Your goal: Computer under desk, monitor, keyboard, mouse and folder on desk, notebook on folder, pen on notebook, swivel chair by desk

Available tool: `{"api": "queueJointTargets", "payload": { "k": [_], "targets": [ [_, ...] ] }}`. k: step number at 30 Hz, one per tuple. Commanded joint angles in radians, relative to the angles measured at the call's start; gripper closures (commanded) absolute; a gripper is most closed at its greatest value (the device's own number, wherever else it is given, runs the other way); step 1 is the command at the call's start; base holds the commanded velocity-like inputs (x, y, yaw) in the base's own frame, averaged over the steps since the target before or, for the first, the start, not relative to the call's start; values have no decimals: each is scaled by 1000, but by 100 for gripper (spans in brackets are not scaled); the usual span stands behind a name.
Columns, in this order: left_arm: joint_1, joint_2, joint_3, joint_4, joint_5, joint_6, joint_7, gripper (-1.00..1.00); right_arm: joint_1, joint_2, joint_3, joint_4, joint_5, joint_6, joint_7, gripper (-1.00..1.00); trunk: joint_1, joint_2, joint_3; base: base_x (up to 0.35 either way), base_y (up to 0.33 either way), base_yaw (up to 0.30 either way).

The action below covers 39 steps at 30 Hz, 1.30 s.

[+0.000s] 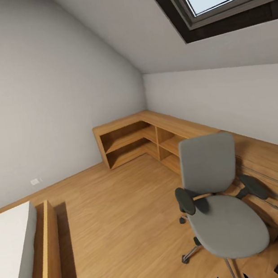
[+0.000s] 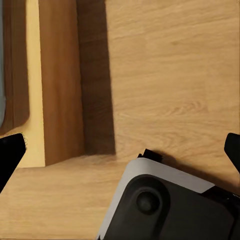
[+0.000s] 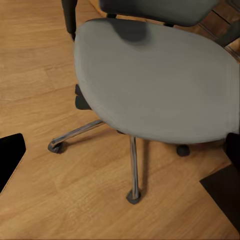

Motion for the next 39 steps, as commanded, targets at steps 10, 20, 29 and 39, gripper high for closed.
{"api": "queueJointTargets", "payload": {
  "k": [10, 20, 29, 39],
  "targets": [
    [0, 2, -7, -3, 7, -2, 8, -100, -1, 1, 9, 0, -4, -1, -5, -100, 0, -1, -1, 23, 0, 278],
    [0, 2, -7, -3, 7, -2, 8, -100, -1, 0, 10, 0, -4, -1, -5, -100, 0, -1, -1, 1, 0, 278],
    [0, 1, -7, -3, 8, -2, 8, -100, -1, 1, 11, 0, -4, -1, -5, -100, 0, -1, -1, 0, 0, 278],
    [0, 1, -7, -2, 9, -2, 8, -100, -1, 0, 11, 0, -2, 0, -4, -100, 0, -1, -1, 0, 0, 278]
  ]
}}
